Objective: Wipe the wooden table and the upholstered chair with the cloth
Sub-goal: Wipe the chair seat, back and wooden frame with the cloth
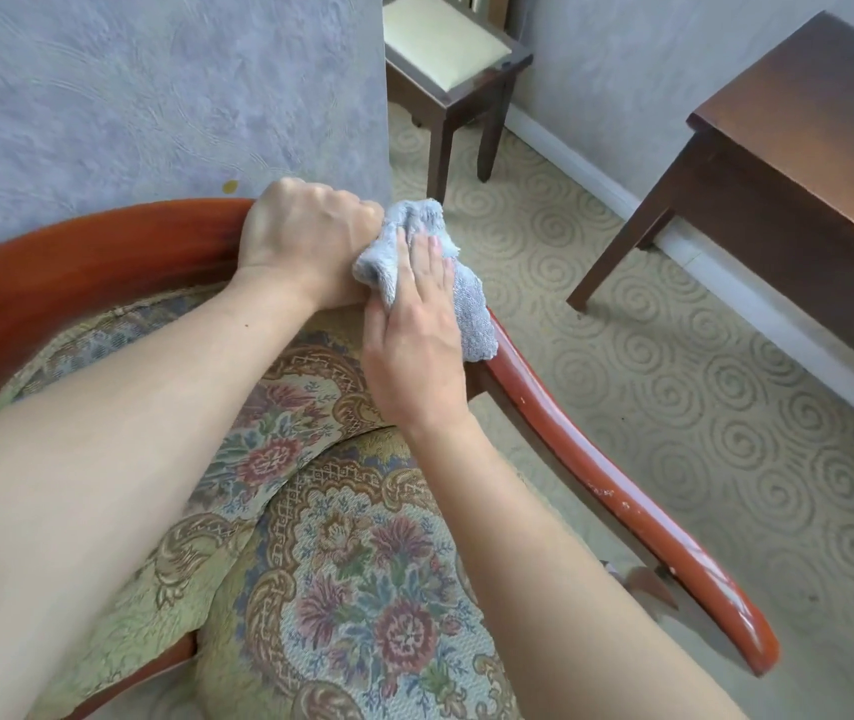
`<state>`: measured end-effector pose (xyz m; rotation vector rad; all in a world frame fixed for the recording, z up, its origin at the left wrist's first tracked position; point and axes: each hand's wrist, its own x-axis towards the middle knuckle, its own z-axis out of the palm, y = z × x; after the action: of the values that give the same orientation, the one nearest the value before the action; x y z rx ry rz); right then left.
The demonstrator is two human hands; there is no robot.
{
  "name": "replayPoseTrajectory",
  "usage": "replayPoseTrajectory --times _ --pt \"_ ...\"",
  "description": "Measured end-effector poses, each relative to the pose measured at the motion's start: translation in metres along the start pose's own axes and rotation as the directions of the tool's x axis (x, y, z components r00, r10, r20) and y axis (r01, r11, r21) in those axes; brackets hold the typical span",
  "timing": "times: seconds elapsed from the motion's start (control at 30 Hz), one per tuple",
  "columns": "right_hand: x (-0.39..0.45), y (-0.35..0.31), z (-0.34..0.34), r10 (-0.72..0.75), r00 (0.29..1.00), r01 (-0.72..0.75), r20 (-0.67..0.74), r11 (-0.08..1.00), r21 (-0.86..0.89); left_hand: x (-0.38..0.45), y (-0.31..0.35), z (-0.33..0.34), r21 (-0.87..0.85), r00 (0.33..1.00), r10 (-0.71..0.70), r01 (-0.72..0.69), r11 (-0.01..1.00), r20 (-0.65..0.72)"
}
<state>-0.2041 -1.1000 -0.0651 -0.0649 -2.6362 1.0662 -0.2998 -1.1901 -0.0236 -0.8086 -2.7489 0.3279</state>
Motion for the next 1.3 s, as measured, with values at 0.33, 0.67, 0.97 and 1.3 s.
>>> replayPoseTrajectory --times 0.33,0.67,0.97,1.3 --pt "-0.103 0.102 -0.053 0.202 0.979 -0.171 0.040 0.903 -0.394 -0.006 0.007 -0.015 0.025 1.000 0.011 -0.011 1.000 -0.011" --pt "-0.102 0.085 -0.049 0.370 0.929 -0.346 0.002 0.870 -0.350 0.001 0.029 -0.008 -0.025 0.988 0.157 -0.157 0.987 -0.001" --pt "-0.150 0.119 -0.099 0.218 0.972 -0.147 0.092 0.861 -0.487 0.005 0.135 0.010 -0.177 0.880 0.452 -0.427 0.887 0.147" --pt "-0.167 0.135 -0.177 0.654 0.701 -0.608 -0.285 0.757 0.241 0.005 0.167 0.035 -0.147 0.818 0.567 -0.552 0.821 0.096"
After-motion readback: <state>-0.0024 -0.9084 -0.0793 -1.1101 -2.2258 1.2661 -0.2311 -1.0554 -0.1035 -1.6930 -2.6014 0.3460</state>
